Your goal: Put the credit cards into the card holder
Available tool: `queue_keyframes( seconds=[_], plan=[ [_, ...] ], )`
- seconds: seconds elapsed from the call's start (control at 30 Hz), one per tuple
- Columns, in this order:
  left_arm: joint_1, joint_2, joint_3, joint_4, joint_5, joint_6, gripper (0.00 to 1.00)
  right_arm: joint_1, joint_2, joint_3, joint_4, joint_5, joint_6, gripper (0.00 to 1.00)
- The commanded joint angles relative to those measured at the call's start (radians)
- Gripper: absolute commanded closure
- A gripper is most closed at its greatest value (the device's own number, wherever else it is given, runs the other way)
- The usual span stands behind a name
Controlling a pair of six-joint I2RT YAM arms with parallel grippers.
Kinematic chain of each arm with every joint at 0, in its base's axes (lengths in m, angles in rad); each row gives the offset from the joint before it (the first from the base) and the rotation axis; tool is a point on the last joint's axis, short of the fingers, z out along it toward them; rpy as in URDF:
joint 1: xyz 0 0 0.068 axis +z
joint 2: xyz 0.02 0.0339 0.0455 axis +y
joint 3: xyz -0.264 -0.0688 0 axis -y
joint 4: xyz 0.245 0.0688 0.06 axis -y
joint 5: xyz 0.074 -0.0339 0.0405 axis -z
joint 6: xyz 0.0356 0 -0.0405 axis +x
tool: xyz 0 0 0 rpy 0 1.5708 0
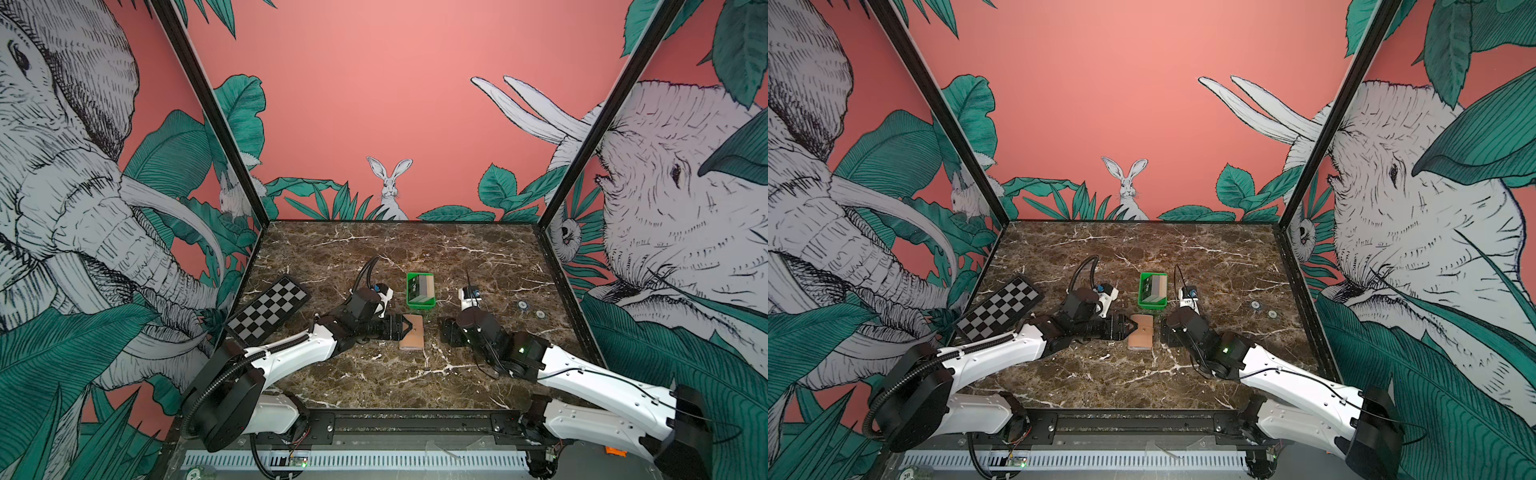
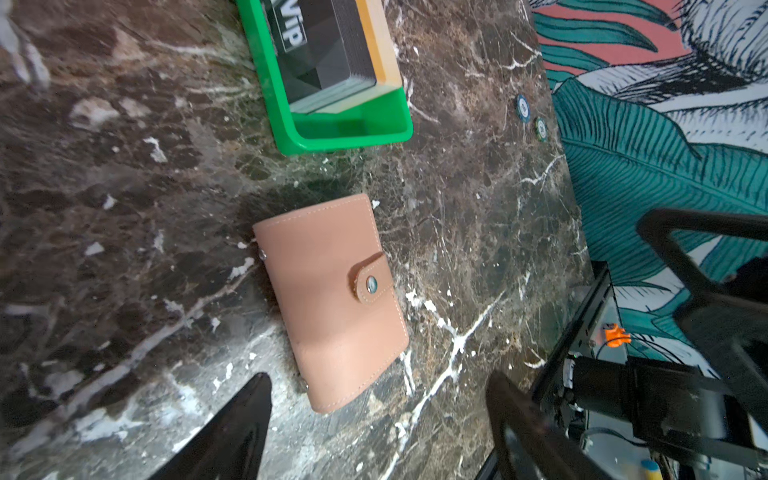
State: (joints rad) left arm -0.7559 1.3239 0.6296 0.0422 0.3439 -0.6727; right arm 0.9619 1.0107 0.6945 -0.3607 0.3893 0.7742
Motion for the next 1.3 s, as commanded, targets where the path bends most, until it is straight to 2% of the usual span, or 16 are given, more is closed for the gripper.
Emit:
queue_keyframes(
  seconds=[0.0, 0.13, 0.27, 0.43, 0.63, 0.83, 0.97, 1.07, 1.27],
  plan=[
    [0.003, 0.025, -0.051, 0.076, 0.056, -0.023, 0.21, 0.009, -0.001, -0.021, -0.026, 0.0, 0.057, 0.24],
    [0.004, 0.09, -0.067, 0.124, 0.076, -0.005, 0.24, 0.019, -0.003, -0.056, 0.007, -0.032, 0.056, 0.28],
    [0.005, 0.09, -0.102, 0.212, 0.102, -0.056, 0.26, 0.023, 0.016, -0.088, 0.068, -0.063, 0.079, 0.34],
    [0.005, 0.115, -0.097, 0.198, 0.112, -0.067, 0.26, 0.025, 0.053, -0.111, 0.119, -0.104, 0.133, 0.41],
    [0.004, 0.167, -0.046, 0.141, 0.139, -0.046, 0.26, 0.024, 0.12, -0.103, 0.132, -0.146, 0.19, 0.55],
    [0.013, 0.193, -0.029, 0.14, 0.122, -0.071, 0.26, 0.015, 0.186, -0.102, 0.244, -0.257, 0.177, 0.58],
    [0.072, 0.2, -0.049, 0.188, 0.156, -0.107, 0.27, -0.046, 0.25, -0.083, 0.288, -0.372, 0.169, 0.6],
    [0.111, 0.204, -0.077, 0.261, 0.186, -0.149, 0.3, -0.075, 0.288, -0.065, 0.314, -0.411, 0.152, 0.61],
    [0.118, 0.237, -0.049, 0.235, 0.177, -0.147, 0.33, -0.107, 0.373, -0.027, 0.333, -0.446, 0.15, 0.64]
  ],
)
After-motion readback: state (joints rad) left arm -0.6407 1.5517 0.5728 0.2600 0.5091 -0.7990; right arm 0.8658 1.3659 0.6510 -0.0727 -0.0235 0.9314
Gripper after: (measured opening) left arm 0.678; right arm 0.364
